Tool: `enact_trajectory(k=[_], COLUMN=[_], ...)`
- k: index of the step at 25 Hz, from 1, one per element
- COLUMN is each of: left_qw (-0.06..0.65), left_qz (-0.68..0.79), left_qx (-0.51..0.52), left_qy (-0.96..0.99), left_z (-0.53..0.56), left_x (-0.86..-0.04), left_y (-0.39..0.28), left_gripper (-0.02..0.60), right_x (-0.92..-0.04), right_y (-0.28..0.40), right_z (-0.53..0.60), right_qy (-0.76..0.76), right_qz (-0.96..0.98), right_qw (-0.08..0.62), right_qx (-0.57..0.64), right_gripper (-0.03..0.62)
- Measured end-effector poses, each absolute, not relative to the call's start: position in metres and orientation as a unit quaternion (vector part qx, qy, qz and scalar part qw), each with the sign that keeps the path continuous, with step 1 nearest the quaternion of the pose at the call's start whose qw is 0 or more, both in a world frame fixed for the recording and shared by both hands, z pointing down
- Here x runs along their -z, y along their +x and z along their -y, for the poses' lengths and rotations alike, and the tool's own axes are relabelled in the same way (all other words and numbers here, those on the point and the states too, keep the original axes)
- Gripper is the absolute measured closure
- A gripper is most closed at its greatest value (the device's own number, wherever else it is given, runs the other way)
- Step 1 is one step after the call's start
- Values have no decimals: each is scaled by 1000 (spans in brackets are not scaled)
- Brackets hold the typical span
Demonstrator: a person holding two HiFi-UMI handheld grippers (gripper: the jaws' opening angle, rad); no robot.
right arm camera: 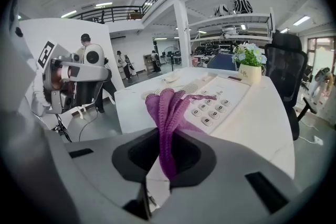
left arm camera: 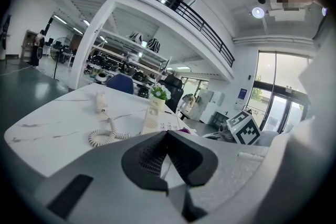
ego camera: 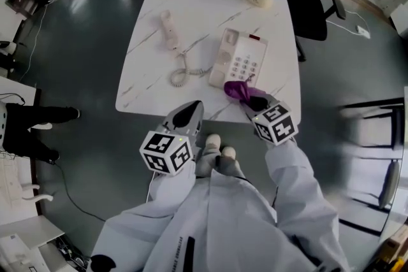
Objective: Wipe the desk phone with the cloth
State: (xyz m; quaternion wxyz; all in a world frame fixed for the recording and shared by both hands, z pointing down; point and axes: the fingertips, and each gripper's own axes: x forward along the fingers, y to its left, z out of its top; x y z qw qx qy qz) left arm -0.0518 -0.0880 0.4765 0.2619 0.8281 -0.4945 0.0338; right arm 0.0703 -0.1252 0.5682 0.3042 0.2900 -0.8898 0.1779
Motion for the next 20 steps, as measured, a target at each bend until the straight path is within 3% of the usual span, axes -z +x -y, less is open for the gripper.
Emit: enact_trajectory(k=[20], left_qw=[227], left_qz=[496], left_qx=[-17], left_qy=[838], left_z=[111], left_x=[-447], left_y=[-43], left_gripper=[584], right_x=[-493], right_y=[86], right_z=[155], right_qy=[362], right_qz=[901], right_qw=[128], right_qx=[-200], right_gripper=[554])
